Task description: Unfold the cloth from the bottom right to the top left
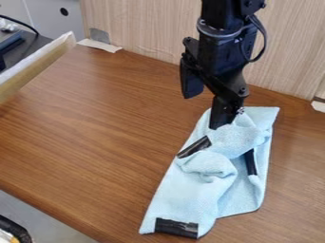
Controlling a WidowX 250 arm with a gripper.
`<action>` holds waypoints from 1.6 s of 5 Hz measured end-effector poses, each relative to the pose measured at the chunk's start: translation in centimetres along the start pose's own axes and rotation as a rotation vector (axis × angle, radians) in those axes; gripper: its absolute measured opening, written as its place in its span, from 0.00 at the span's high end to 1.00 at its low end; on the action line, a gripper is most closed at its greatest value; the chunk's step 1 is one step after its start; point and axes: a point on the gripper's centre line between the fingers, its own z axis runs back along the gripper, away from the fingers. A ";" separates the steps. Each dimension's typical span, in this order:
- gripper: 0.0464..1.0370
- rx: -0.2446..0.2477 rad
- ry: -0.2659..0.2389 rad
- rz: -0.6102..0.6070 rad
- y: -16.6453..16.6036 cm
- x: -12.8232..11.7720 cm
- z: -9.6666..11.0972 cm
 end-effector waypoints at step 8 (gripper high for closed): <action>0.09 -0.259 0.111 -0.048 -0.1 -0.7 -8.4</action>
